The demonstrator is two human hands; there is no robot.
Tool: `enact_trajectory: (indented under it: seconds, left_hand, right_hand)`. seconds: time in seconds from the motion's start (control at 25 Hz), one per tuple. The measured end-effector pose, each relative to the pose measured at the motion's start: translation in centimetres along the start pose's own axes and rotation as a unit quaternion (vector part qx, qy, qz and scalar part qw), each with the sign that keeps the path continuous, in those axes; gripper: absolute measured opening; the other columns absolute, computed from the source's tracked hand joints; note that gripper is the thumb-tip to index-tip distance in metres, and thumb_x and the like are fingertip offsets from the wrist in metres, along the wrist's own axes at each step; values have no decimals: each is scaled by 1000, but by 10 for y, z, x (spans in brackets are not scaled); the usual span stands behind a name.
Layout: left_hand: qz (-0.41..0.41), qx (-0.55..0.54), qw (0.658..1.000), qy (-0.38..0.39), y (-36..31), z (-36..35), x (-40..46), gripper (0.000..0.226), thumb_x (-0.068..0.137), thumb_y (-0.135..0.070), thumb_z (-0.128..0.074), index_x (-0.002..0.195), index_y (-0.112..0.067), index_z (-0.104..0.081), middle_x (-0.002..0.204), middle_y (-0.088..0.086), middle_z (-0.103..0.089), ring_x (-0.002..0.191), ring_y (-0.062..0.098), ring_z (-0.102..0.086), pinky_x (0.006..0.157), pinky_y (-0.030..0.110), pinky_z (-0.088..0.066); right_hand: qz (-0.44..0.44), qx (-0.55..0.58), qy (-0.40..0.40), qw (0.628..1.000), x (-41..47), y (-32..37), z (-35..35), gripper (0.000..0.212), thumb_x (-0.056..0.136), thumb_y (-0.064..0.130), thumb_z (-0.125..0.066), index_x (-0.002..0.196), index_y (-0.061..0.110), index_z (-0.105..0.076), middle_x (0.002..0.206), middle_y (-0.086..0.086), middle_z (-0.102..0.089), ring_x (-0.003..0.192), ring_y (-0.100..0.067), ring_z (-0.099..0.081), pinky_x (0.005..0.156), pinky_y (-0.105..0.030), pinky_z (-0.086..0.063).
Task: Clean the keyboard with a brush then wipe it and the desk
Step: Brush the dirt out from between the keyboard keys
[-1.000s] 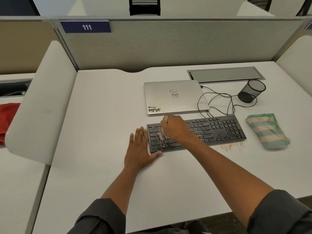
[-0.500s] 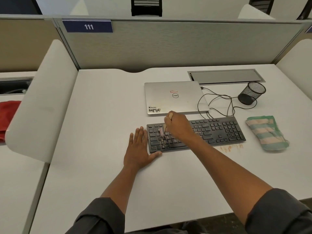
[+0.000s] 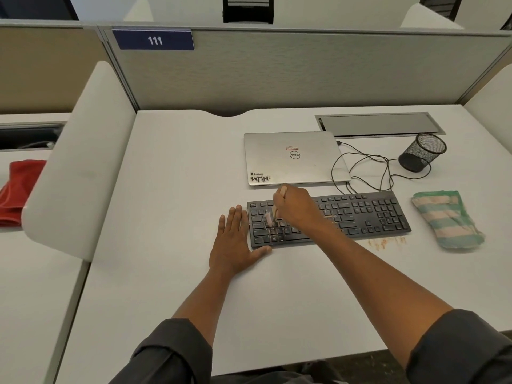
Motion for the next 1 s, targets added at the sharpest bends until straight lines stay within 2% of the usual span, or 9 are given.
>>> enact_trajectory:
  seconds: [0.2, 0.32, 0.4, 0.6, 0.68, 0.8, 0.92, 1.0]
  left_hand:
    - [1, 0, 1000, 1, 0, 0, 0, 118, 83, -90, -31, 161, -10, 7, 169, 9, 12, 154, 20, 21, 125, 42, 13]
    - [2, 4, 1000, 2, 0, 0, 0, 120, 82, -91, -27, 161, -9, 7, 169, 9, 12, 154, 20, 21, 126, 43, 12]
    - [3, 7, 1000, 1, 0, 0, 0, 120, 81, -92, -26, 161, -8, 6, 169, 9, 12, 155, 21, 20, 126, 43, 11]
    - [1, 1, 1000, 0, 1, 0, 0, 118, 83, -90, -31, 161, -10, 7, 170, 8, 12, 154, 20, 21, 126, 43, 12]
    - [1, 0, 1000, -3, 1, -1, 0, 119, 82, -90, -31, 161, -9, 6, 170, 9, 11, 155, 21, 20, 126, 44, 11]
    - [1, 4, 1000, -1, 1, -1, 0, 120, 82, -91, -29, 161, -8, 5, 170, 10, 10, 155, 22, 18, 126, 44, 11]
    - [2, 5, 1000, 4, 1, -2, 1, 120, 81, -92, -28, 161, -9, 6, 170, 10, 11, 155, 21, 19, 126, 44, 11]
    - [1, 3, 1000, 2, 1, -2, 1, 121, 81, -92, -28, 161, -8, 6, 170, 10, 11, 155, 21, 19, 126, 44, 11]
  right_hand:
    - [-27, -29, 36, 999, 2, -7, -3, 33, 90, 23, -42, 76, 4, -66, 69, -8, -70, 70, -24, -68, 74, -41, -57]
    - [9, 21, 6, 1000, 1, 2, 1, 29, 94, 26, -40, 86, 10, -63, 72, -5, -71, 73, -23, -67, 76, -41, -56]
    - [22, 40, 18, 999, -5, 7, -6, 25, 96, 26, -41, 89, 14, -62, 73, -3, -71, 74, -22, -68, 75, -40, -56]
    - [1, -62, 21, 998, -5, 5, -5, 27, 94, 23, -41, 85, 9, -64, 79, -7, -70, 81, -25, -66, 78, -37, -54]
    - [14, -30, 8, 999, -4, 7, -2, 28, 95, 24, -41, 86, 10, -63, 78, -6, -70, 80, -25, -65, 77, -38, -53]
    - [14, 21, 2, 1000, -8, 4, -2, 25, 96, 26, -40, 90, 13, -61, 78, -5, -70, 79, -25, -65, 76, -39, -53]
    - [-11, -30, -5, 999, -8, -3, 5, 27, 95, 23, -39, 84, 9, -60, 69, 0, -64, 75, -23, -63, 68, -33, -48]
    - [-12, -42, -13, 999, -5, 1, 10, 28, 96, 22, -40, 85, 7, -61, 70, -1, -63, 74, -23, -60, 65, -32, -44]
Point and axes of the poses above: each hand's wrist, its own x-axis towards the middle knuckle, its own z-axis out of the back of the hand, y = z × x, the point moved 8 cm from there along x, towards the middle knuckle
